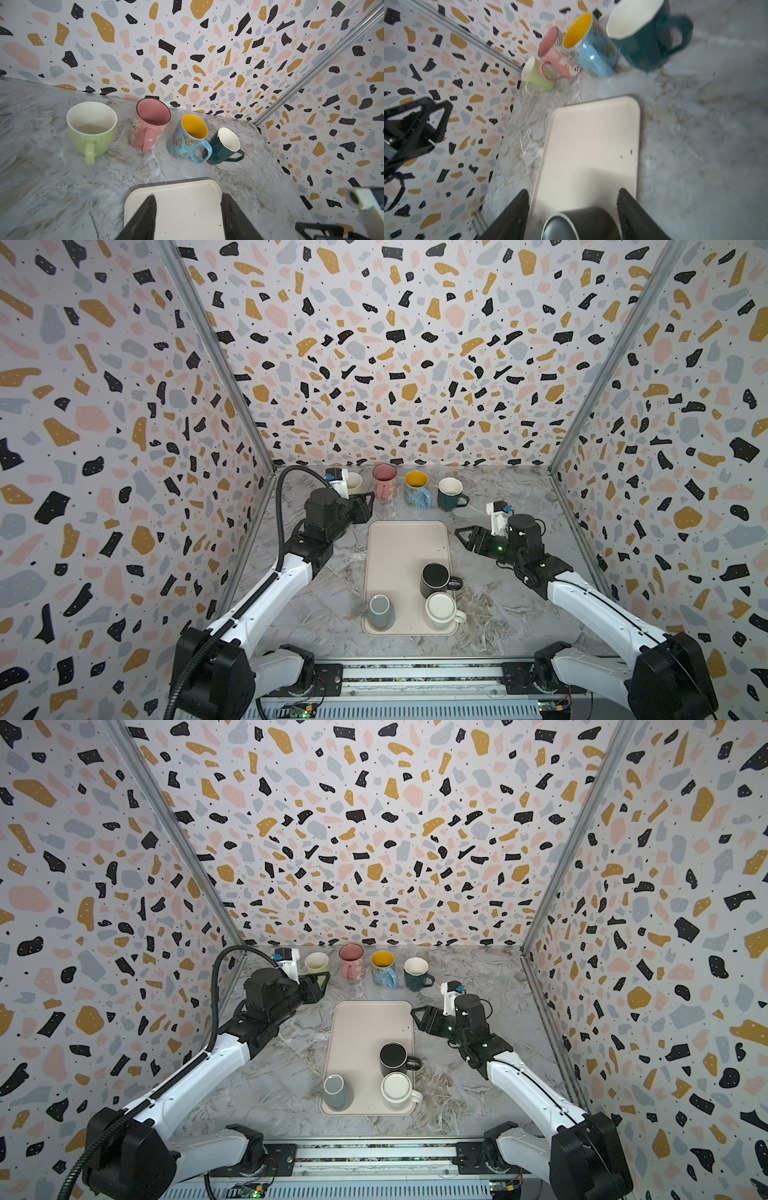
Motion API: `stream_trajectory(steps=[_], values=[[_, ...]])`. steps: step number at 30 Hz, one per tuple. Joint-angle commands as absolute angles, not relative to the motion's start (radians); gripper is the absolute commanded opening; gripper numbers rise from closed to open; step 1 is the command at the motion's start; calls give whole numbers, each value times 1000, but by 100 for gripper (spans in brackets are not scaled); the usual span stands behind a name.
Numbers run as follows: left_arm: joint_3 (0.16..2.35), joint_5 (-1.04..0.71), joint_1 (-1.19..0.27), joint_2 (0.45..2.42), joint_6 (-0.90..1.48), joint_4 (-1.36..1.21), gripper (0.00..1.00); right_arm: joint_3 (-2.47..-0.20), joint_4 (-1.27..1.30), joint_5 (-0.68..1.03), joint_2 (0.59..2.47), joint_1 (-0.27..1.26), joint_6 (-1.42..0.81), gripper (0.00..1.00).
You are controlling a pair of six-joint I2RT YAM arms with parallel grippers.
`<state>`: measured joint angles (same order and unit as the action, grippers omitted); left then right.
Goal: Turn the mug right side up
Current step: 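Move the right gripper to the upside-down black mug on the tray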
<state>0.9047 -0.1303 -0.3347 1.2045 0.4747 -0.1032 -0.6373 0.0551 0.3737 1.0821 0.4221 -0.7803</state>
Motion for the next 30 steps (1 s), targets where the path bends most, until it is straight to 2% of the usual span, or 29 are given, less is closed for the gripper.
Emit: stream_trajectory(steps=[1,7,12,30], values=[[923,-125,-329,1177,476,-121,53,-581,-21,472,994,443,-964,69],[892,-135,-329,1152,495,-136,57,-452,-32,510,876,463,-1101,72],[868,-137,-330,1122,508,-144,61,-319,100,565,833,466,-1248,73],[871,-119,-329,1094,486,-108,65,-240,513,602,1065,466,-1420,71]])
